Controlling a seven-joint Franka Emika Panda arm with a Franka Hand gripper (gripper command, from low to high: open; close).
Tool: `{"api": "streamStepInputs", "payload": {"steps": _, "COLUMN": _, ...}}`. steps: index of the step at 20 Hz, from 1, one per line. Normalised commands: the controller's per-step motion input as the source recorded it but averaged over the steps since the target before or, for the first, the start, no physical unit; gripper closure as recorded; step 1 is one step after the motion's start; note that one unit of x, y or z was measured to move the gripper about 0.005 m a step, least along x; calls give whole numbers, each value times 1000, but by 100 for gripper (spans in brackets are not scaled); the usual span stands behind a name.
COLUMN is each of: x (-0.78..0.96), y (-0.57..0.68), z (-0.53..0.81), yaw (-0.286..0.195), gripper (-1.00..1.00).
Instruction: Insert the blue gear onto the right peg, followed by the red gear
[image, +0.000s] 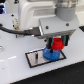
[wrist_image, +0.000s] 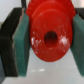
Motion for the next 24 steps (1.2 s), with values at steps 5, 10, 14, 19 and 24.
{"api": "streamStepInputs", "payload": {"steps": 5, "x": 103, "y": -53, "z": -106, "yaw": 0, "gripper": 100}}
{"api": "streamStepInputs", "payload": {"steps": 10, "x": 5, "y": 37, "z": 171, "yaw": 0, "gripper": 100}}
{"api": "streamStepInputs", "payload": {"steps": 14, "x": -9, "y": -9, "z": 198, "yaw": 0, "gripper": 100}}
{"api": "streamStepInputs", "payload": {"steps": 19, "x": 45, "y": -52, "z": 33, "yaw": 0, "gripper": 100}}
{"api": "streamStepInputs", "payload": {"steps": 24, "x": 118, "y": -121, "z": -86, "yaw": 0, "gripper": 100}}
